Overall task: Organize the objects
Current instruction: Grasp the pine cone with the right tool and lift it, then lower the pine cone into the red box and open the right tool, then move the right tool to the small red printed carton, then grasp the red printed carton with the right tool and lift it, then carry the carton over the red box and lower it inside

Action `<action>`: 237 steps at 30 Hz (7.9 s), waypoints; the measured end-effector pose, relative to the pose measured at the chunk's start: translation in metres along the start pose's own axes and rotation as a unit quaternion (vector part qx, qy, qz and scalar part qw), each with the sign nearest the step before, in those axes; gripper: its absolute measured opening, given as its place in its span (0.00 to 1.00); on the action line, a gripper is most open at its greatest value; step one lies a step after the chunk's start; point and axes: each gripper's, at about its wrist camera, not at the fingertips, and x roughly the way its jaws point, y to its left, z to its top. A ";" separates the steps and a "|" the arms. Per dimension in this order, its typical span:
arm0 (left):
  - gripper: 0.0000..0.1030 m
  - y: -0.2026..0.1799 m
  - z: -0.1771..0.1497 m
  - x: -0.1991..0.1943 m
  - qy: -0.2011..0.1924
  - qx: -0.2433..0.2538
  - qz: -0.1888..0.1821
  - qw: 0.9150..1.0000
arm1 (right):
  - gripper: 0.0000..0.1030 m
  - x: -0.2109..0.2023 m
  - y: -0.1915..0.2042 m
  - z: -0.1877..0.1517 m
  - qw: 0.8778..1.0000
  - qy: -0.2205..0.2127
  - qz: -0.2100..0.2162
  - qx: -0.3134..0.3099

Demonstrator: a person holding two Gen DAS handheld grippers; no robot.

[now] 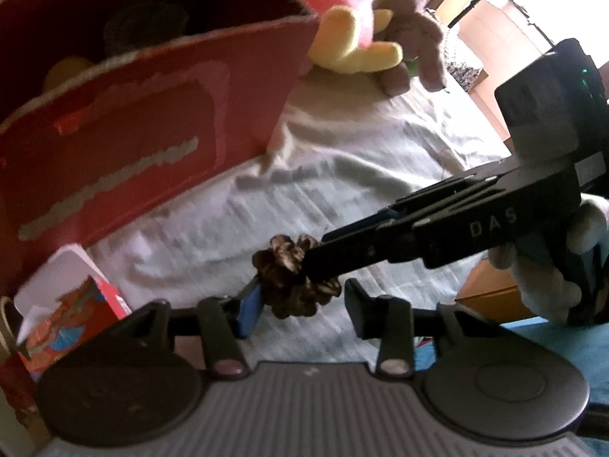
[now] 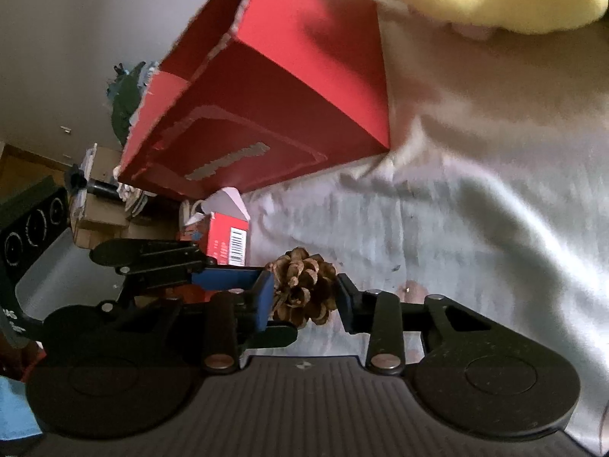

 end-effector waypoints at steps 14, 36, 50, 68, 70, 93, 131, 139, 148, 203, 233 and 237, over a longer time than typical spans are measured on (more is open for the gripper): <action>0.40 -0.021 0.029 -0.066 -0.097 0.053 -0.001 0.994 | 0.35 -0.051 0.041 0.022 0.995 -0.079 0.013 -0.056; 0.40 0.034 0.095 -0.074 -0.181 0.009 0.033 0.983 | 0.35 -0.031 0.082 0.094 0.981 -0.151 -0.049 -0.109; 0.42 0.060 0.100 -0.037 -0.133 -0.035 0.022 0.990 | 0.36 -0.004 0.085 0.096 0.974 -0.129 -0.135 -0.131; 0.41 0.066 0.101 -0.023 -0.110 -0.049 0.039 0.992 | 0.33 -0.006 0.082 0.090 0.967 -0.164 -0.143 -0.133; 0.41 0.068 0.100 -0.025 -0.113 -0.050 0.046 0.991 | 0.33 -0.006 0.082 0.090 0.966 -0.166 -0.142 -0.136; 0.42 0.067 0.101 -0.021 -0.086 -0.069 0.160 0.981 | 0.34 -0.004 0.080 0.085 0.962 -0.186 -0.140 -0.142; 0.52 0.036 0.078 -0.072 -0.146 -0.075 0.252 0.954 | 0.41 -0.024 0.092 0.060 0.967 -0.194 -0.079 -0.147; 0.52 0.027 0.056 -0.102 -0.179 -0.072 0.262 0.946 | 0.41 -0.028 0.104 0.043 0.965 -0.188 -0.042 -0.176; 0.51 0.038 0.011 -0.138 -0.199 -0.105 0.253 0.941 | 0.41 -0.013 0.110 0.027 0.969 -0.130 -0.004 -0.209; 0.76 0.056 -0.072 -0.059 -0.069 -0.117 0.146 0.980 | 0.41 0.072 0.044 0.024 0.995 0.099 0.023 -0.002; 0.65 -0.043 0.014 -0.006 -0.004 0.157 0.031 0.987 | 0.43 -0.051 -0.025 -0.008 0.989 0.019 -0.040 0.141; 0.65 -0.075 0.032 -0.005 -0.034 0.210 0.017 0.977 | 0.43 -0.092 -0.028 -0.016 0.985 -0.045 -0.067 0.152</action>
